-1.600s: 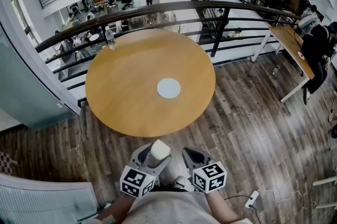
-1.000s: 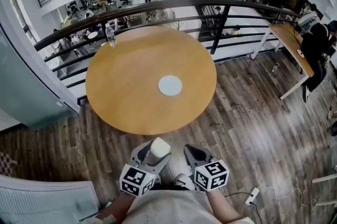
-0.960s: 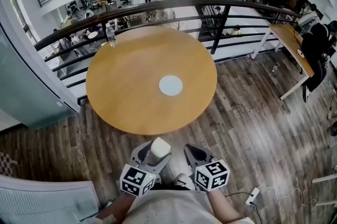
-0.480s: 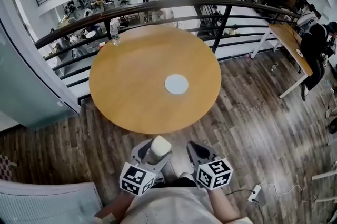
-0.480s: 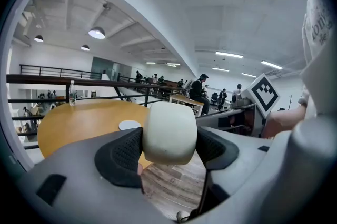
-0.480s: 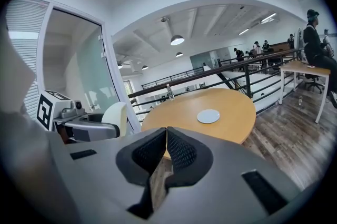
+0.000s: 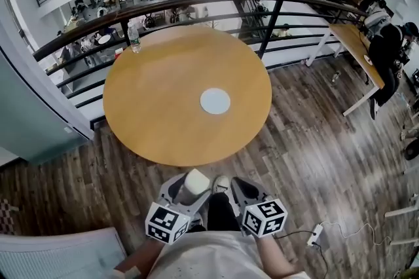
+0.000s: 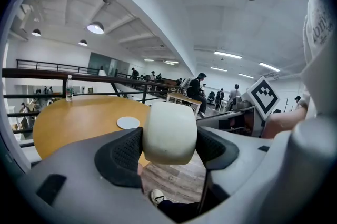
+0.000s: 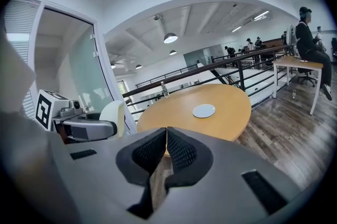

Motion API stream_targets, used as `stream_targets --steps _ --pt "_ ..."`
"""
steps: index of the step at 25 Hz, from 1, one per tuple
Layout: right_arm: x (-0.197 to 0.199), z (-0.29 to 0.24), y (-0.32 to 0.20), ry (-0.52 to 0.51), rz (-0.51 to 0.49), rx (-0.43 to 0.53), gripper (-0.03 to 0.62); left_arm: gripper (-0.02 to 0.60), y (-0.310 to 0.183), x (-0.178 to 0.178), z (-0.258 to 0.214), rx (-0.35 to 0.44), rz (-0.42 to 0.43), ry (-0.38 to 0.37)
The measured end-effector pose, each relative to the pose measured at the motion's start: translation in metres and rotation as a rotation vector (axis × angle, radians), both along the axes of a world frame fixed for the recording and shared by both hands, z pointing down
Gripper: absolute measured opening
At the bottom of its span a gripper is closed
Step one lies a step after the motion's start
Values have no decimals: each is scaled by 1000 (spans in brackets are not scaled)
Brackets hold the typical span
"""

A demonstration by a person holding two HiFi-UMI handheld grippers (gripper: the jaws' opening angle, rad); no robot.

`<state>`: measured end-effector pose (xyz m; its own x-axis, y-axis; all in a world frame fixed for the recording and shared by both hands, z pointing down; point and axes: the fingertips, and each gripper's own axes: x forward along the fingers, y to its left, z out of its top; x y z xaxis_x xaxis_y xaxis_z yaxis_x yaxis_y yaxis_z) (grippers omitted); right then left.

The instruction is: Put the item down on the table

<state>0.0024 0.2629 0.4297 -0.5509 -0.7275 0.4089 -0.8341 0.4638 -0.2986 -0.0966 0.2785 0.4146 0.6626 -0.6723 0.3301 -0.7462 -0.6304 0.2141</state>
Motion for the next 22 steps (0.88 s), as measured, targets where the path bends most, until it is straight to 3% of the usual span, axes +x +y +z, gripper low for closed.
stream_targets --steps 7,10,14,22 --pt "2 6 -40 -6 -34 -3 25 319 -39 6 5 -8 -27 -13" --pt "9 7 -69 45 -52 18 25 319 -64 14 7 -17 -36 -20" --pt "21 9 -113 120 -76 35 25 319 -107 23 11 -19 -61 -37" --pt "48 10 -209 119 -127 35 25 319 -203 40 21 -8 -144 -104"
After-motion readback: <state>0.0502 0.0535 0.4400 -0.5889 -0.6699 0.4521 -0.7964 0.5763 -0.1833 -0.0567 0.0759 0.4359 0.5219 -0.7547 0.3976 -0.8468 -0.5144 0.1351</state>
